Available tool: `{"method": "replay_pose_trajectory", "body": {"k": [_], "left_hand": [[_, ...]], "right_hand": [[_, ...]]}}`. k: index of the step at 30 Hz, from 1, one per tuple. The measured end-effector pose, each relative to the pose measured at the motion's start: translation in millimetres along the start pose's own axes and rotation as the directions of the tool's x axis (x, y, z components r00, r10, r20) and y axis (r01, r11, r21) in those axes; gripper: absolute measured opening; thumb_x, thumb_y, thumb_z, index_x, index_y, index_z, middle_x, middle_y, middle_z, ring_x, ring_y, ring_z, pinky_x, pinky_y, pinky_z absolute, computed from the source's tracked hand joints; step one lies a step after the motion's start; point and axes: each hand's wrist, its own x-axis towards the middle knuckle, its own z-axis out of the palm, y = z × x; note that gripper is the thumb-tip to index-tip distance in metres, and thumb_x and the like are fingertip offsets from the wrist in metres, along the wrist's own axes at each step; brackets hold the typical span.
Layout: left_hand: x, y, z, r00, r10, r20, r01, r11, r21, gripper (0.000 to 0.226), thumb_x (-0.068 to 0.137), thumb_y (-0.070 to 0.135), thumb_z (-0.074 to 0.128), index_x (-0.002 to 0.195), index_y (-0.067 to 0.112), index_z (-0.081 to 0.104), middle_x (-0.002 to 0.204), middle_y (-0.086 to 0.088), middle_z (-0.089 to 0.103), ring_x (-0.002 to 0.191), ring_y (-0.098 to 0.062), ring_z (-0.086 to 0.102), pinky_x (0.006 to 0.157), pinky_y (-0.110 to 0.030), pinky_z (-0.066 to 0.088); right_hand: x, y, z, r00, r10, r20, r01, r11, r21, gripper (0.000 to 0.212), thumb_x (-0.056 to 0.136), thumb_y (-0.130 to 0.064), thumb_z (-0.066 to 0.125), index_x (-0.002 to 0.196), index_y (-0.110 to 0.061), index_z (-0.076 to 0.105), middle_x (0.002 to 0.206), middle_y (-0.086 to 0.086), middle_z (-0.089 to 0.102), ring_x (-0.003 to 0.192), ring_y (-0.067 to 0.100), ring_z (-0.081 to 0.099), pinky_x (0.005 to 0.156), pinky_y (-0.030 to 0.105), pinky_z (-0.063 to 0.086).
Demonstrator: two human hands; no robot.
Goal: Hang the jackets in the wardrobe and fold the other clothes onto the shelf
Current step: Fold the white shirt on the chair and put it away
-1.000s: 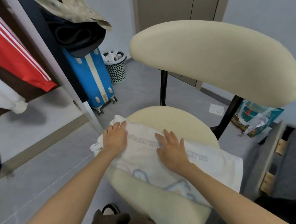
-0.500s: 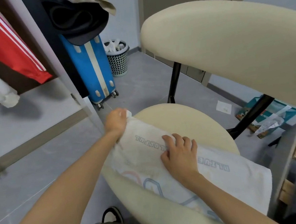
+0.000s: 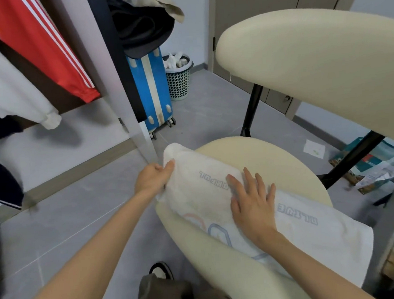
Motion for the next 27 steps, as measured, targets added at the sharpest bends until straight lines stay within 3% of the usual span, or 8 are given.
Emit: {"method": "replay_pose_trajectory", "body": {"k": [5, 9, 12, 15, 17, 19, 22, 27], "left_hand": [[-12.5, -13.1, -4.9, 0.993, 0.047, -0.112, -0.055, 0.996, -0.069, 0.04, 0.103, 0.031, 0.036, 0.104, -0.002, 0.058, 0.106, -0.022, 0.063, 0.101, -0.036, 0.057, 0.076, -0.037, 0.04], [-3.0, -15.1, -17.1, 0.988, 0.058, -0.147, -0.057, 0.998, 0.01, 0.035, 0.103, 0.031, 0.037, 0.118, 0.005, 0.056, 0.118, -0.019, 0.062, 0.107, -0.035, 0.056, 0.079, -0.035, 0.039], [-6.2, -17.7, -17.6, 0.989, -0.008, -0.151, 0.025, 0.994, 0.111, 0.038, 0.101, 0.032, 0.043, 0.131, 0.01, 0.049, 0.13, -0.018, 0.054, 0.12, -0.035, 0.049, 0.096, -0.041, 0.039], [-31.1, 4.4, 2.5, 0.937, 0.252, -0.242, -0.197, 0.953, 0.231, 0.038, 0.101, 0.024, 0.043, 0.137, 0.013, 0.045, 0.137, -0.014, 0.044, 0.128, -0.032, 0.038, 0.104, -0.043, 0.03], [-55.6, 27.4, 31.3, 0.854, 0.498, -0.15, -0.458, 0.857, 0.236, 0.038, 0.1, 0.016, 0.04, 0.138, 0.013, 0.047, 0.142, -0.01, 0.045, 0.131, -0.028, 0.038, 0.108, -0.043, 0.028], [-79.4, 43.8, 67.4, 0.809, 0.583, 0.075, -0.575, 0.758, 0.309, 0.043, 0.103, 0.022, 0.031, 0.146, 0.02, 0.036, 0.154, 0.0, 0.032, 0.143, -0.02, 0.023, 0.117, -0.047, 0.014], [-97.9, 40.8, 110.4, 0.802, 0.509, 0.313, -0.595, 0.631, 0.498, 0.049, 0.105, 0.034, 0.02, 0.153, 0.035, 0.011, 0.162, 0.01, 0.005, 0.149, -0.017, -0.004, 0.114, -0.057, -0.009], [-97.5, 27.2, 124.6, 0.844, 0.462, 0.271, -0.528, 0.63, 0.57, 0.051, 0.101, 0.046, 0.017, 0.149, 0.049, -0.001, 0.162, 0.008, -0.008, 0.148, -0.028, -0.014, 0.108, -0.062, -0.02]], "right_hand": [[-16.5, -0.3, 3.9, 0.982, 0.032, 0.184, -0.024, 0.999, -0.045, 0.051, 0.101, -0.049, 0.011, 0.149, -0.047, -0.007, 0.16, -0.006, -0.02, 0.147, 0.031, -0.017, 0.112, 0.065, -0.008], [-15.2, 14.6, -2.5, 0.945, 0.056, 0.322, -0.017, 0.992, -0.121, 0.056, 0.096, -0.061, 0.004, 0.141, -0.049, -0.028, 0.154, -0.012, -0.035, 0.143, 0.038, -0.024, 0.109, 0.067, -0.012], [-16.2, 32.2, -7.8, 0.937, 0.063, 0.344, -0.012, 0.989, -0.148, 0.057, 0.096, -0.062, 0.004, 0.138, -0.049, -0.033, 0.153, -0.011, -0.036, 0.143, 0.036, -0.026, 0.11, 0.066, -0.011], [-19.2, 36.1, -7.5, 0.961, 0.083, 0.264, -0.06, 0.994, -0.095, 0.057, 0.1, -0.055, 0.006, 0.146, -0.042, -0.025, 0.158, -0.007, -0.027, 0.145, 0.028, -0.026, 0.112, 0.062, -0.013], [-15.7, 24.6, -4.7, 0.978, 0.097, 0.187, -0.099, 0.995, 0.0, 0.058, 0.103, -0.046, 0.011, 0.153, -0.03, -0.014, 0.161, -0.006, -0.018, 0.147, 0.021, -0.022, 0.115, 0.057, -0.012], [-13.4, 13.2, 0.2, 0.983, 0.107, 0.152, -0.115, 0.992, 0.047, 0.057, 0.104, -0.04, 0.012, 0.154, -0.023, -0.007, 0.162, -0.006, -0.013, 0.148, 0.016, -0.016, 0.116, 0.051, -0.013], [-21.2, 22.8, 9.4, 0.981, 0.136, 0.135, -0.136, 0.991, -0.013, 0.056, 0.103, -0.043, 0.008, 0.153, -0.028, -0.011, 0.161, -0.009, -0.015, 0.148, 0.014, -0.016, 0.116, 0.048, -0.017], [-45.3, 83.2, 1.3, 0.939, 0.326, 0.107, -0.328, 0.945, 0.002, 0.056, 0.098, -0.056, 0.005, 0.15, -0.044, -0.011, 0.161, -0.009, -0.013, 0.148, 0.02, -0.014, 0.118, 0.043, -0.015]]}}
